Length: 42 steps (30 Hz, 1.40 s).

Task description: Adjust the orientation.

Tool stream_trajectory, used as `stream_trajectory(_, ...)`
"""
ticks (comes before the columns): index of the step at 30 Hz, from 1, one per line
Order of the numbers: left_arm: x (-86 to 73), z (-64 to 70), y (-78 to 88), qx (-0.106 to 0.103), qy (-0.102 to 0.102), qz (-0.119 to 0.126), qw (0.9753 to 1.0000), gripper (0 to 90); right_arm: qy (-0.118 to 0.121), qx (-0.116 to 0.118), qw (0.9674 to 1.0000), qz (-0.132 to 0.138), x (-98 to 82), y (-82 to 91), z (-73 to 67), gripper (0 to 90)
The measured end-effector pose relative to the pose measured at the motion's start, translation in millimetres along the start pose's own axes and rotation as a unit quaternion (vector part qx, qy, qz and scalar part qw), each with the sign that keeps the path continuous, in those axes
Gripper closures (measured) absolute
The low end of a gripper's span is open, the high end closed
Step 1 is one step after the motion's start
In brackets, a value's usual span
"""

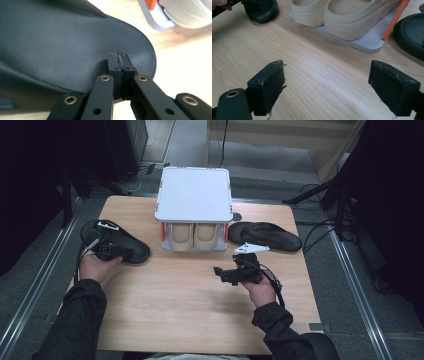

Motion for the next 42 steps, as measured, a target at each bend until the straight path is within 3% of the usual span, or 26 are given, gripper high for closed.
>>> stream_trajectory(6,-12.6,0.8,8.4,-0.006,0.007,0.001,1.0,89.9,0.006,0.004,1.0,-0.001,5.1,-3.5,-1.7,13.7)
stream_trajectory(17,-35.8,-0.4,25.7,0.002,0.012,0.002,0.9999,89.1,0.011,0.009,0.9999,-0.005,10.7,-14.2,-6.0,13.7)
stream_trajectory(24,-48.9,-6.6,38.7,0.014,0.032,0.001,0.9994,87.2,0.015,0.015,0.9997,-0.008,13.1,-18.6,-9.8,13.7)
stream_trajectory(28,-49.4,-9.3,43.3,0.001,0.055,0.008,0.9985,79.0,0.015,0.016,0.9997,-0.009,14.2,-19.8,-10.2,13.7)
stream_trajectory(30,-46.8,-10.0,50.6,0.002,0.053,0.022,0.9984,75.3,0.016,0.016,0.9997,-0.009,14.4,-20.2,-10.1,13.7)
stream_trajectory(35,-41.5,-14.9,69.9,0.026,0.052,0.05,0.9971,66.4,0.017,0.013,0.9997,-0.011,14.3,-20.1,-9.7,13.7)
stream_trajectory(42,-40.4,-36.7,85.5,0.05,0.071,0.069,0.9938,56.6,0.019,0.008,0.9997,-0.013,12.5,-17.9,-9.4,13.7)
Point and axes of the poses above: each handheld gripper's, and its own axes: y roughly backward along the jaws, x roughly out of its top, z roughly to its right, the point moved 1 cm from there along -y, roughly forward along the jaws, and after that the axes turned 13 degrees about -y, right-handed, at the moved point
